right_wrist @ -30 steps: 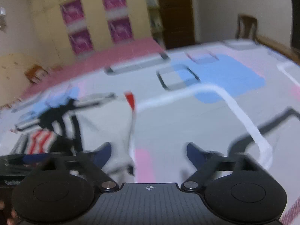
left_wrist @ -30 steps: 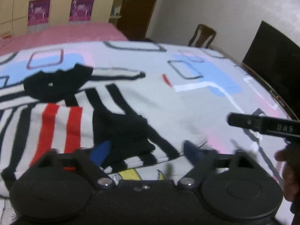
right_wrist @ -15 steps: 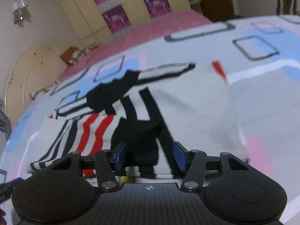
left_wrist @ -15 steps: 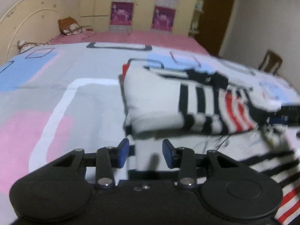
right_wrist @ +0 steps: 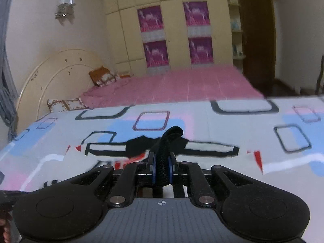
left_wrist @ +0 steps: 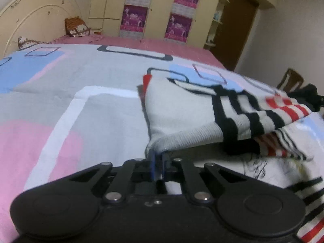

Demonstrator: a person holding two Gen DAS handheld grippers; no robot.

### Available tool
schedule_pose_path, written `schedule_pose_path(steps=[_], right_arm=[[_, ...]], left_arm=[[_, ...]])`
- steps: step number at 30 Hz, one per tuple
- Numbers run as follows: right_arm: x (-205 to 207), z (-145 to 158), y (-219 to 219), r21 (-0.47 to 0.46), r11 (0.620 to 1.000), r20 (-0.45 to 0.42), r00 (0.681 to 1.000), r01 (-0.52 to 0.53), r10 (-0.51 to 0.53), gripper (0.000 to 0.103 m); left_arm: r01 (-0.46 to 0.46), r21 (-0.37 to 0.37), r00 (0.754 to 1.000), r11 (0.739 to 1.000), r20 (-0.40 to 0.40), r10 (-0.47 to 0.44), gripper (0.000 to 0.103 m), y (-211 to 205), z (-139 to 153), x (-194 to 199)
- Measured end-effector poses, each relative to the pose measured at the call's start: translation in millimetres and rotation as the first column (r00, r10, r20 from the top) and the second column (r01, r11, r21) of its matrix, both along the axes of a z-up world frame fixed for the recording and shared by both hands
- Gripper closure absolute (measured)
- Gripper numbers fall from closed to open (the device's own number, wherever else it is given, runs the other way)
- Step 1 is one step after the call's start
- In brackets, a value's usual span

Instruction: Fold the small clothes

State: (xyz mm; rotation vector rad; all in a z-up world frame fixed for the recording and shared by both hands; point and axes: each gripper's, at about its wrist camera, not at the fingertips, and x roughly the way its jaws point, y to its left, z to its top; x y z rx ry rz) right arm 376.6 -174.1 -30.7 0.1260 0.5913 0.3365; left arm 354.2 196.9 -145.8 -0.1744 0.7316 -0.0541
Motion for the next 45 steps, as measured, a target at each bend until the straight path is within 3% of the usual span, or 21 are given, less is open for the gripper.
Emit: schedule_pose_path(steps=[2, 4, 8, 9, 10, 11, 13, 14, 16, 17, 22, 25, 29, 32, 33, 35, 36, 38, 40, 43, 45], right_arm=[[11.1, -34.9, 4.4, -0.073, 0.997, -0.119, 0.993, 0.008, -0.017, 0.093], [15.1, -65.3, -2.0, -0.053, 0.998, -0.214, 0.976, 0.039, -0.05, 0.093], [10.8, -82.2, 0.4, -0.081, 0.995, -0.242, 0.968, 0.052, -0.07, 0.089], [9.9, -80.0, 0.2, -0.085, 0.994, -0.237, 0.968, 0.062, -0.08, 0.078], [6.6, -73.5, -1.7, -0.107, 0.989, -0.219, 0.968, 0.099, -0.12, 0.04], [0.4, -63.8, -0.6, -0.111, 0.985, -0.175, 0.973, 0.132, -0.15, 0.021], [-7.2, -45.5, -11.2, -0.046, 0.991, -0.103, 0.986, 0.128, -0.132, 0.027], [-4.4, -42.0, -13.8, -0.047, 0.991, -0.109, 0.985, 0.126, -0.131, 0.056], [15.2, -44.6, -13.4, -0.059, 0.991, -0.161, 0.978, 0.122, -0.131, 0.095], [25.0, -47.4, -12.9, -0.047, 0.992, -0.186, 0.974, 0.121, -0.128, 0.098], [69.8, -62.5, 18.7, -0.07, 0.995, -0.211, 0.974, 0.065, -0.079, 0.097], [98.9, -84.6, 21.6, -0.172, 0.981, -0.255, 0.958, 0.089, -0.132, 0.098], [108.3, -80.9, 11.5, -0.178, 0.973, -0.256, 0.948, 0.147, -0.19, 0.097], [93.2, -63.8, 24.2, -0.104, 0.991, -0.252, 0.961, 0.086, -0.11, 0.096], [87.9, -59.2, 36.2, -0.09, 0.995, -0.24, 0.968, 0.05, -0.07, 0.093], [84.5, -55.0, 63.4, -0.071, 0.997, -0.215, 0.977, -0.02, 0.004, 0.042], [79.7, -53.0, 78.4, -0.064, 0.996, -0.189, 0.981, -0.059, 0.046, 0.039], [74.4, -54.6, 102.4, -0.067, 0.99, -0.175, 0.978, -0.122, 0.109, 0.049], [75.0, -66.4, 117.5, -0.094, 0.981, -0.222, 0.965, -0.168, 0.143, 0.09], [71.7, -81.1, 110.8, -0.167, 0.975, -0.22, 0.97, -0.144, 0.105, 0.091], [70.7, -79.4, 89.1, -0.198, 0.979, -0.212, 0.977, -0.041, -0.002, 0.092]], left_arm=[[0.006, 0.003, 1.0, 1.0, -0.012, -0.006, 0.096, -1.4, -2.2, 1.5], [0.014, 0.009, 1.0, 1.0, -0.023, -0.013, 0.096, -1.2, -2.3, 1.7], [0.059, 0.017, 0.996, 0.998, -0.061, -0.058, 0.095, 0.6, -3.3, 2.6], [0.078, 0.013, 0.994, 0.997, -0.081, -0.077, 0.092, 2.8, -0.2, 2.5], [0.093, 0.009, 0.991, 0.996, -0.095, -0.091, 0.083, 6.1, 5.5, -0.3], [0.094, 0.011, 0.993, 0.995, -0.078, -0.093, 0.081, 9.6, 12.7, -6.7], [0.091, -0.009, 0.996, 0.996, 0.001, -0.091, 0.079, 19.3, 31.0, -19.0], [0.081, -0.02, 0.996, 0.997, 0.024, -0.08, 0.079, 21.7, 36.4, -17.8], [0.073, -0.058, 0.995, 0.996, 0.072, -0.068, 0.079, 23.8, 44.0, 1.9], [0.075, -0.07, 0.995, 0.995, 0.076, -0.07, 0.079, 20.7, 44.2, 19.4], [0.108, -0.035, 0.993, 0.993, 0.039, -0.107, 0.074, -7.1, 20.2, 107.7], [0.087, 0.021, 0.996, 0.996, -0.032, -0.086, 0.044, -7.9, -5.1, 148.5], [0.06, 0.0, 0.997, 0.998, -0.042, -0.06, 0.048, 8.9, -3.8, 151.4], [0.07, 0.014, 0.997, 0.997, 0.037, -0.07, 0.044, 3.7, 13.1, 131.5], [0.098, 0.014, 0.994, 0.995, 0.053, -0.099, 0.044, -5.2, 16.8, 128.3], [0.159, 0.021, 0.986, 0.987, 0.049, -0.16, 0.044, -24.8, 18.1, 129.6], [0.198, 0.017, 0.979, 0.98, 0.044, -0.199, 0.044, -36.3, 18.4, 129.0], [0.251, 0.037, 0.968, 0.967, 0.021, -0.252, 0.044, -57.9, 13.9, 123.6], [0.262, 0.045, 0.965, 0.964, -0.02, -0.261, 0.044, -68.9, 0.7, 118.5], [0.239, 0.061, 0.971, 0.969, -0.005, -0.24, 0.046, -58.6, -10.2, 109.1], [0.234, 0.067, 0.972, 0.97, -0.004, -0.234, 0.05, -48.3, -8.2, 103.9]])
